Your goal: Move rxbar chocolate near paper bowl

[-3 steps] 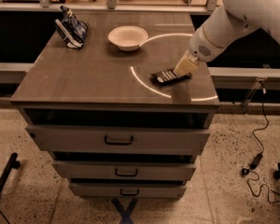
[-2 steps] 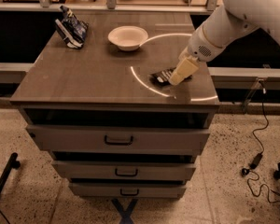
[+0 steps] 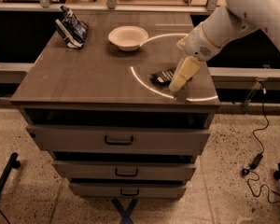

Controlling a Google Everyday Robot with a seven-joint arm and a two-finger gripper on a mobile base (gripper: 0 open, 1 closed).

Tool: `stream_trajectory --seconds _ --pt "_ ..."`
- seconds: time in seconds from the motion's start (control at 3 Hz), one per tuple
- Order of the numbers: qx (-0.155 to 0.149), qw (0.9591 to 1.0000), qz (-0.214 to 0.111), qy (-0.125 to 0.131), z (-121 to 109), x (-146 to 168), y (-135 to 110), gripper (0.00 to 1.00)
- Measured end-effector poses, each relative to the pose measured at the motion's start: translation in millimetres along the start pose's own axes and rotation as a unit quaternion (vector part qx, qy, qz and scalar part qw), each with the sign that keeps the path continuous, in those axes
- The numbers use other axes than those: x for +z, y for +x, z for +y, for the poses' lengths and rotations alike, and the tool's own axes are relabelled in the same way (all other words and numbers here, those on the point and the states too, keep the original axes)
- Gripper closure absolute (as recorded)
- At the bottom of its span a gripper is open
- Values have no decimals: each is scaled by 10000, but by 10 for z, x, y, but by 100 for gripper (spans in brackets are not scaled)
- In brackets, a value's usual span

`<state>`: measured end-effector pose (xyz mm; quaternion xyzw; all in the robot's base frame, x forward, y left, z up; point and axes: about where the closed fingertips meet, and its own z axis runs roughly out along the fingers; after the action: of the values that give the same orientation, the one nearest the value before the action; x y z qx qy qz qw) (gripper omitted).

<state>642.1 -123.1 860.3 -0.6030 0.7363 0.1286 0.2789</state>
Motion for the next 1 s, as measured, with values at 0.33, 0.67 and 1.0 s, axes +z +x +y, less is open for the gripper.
stream_trajectory --seconds 0.33,0.67,1.0 --pt "-191 9997 -64 -158 1 165 6 26" --pt "-288 9993 -90 -204 -3 246 37 49" --pt "-354 9991 -154 -167 -25 269 96 72"
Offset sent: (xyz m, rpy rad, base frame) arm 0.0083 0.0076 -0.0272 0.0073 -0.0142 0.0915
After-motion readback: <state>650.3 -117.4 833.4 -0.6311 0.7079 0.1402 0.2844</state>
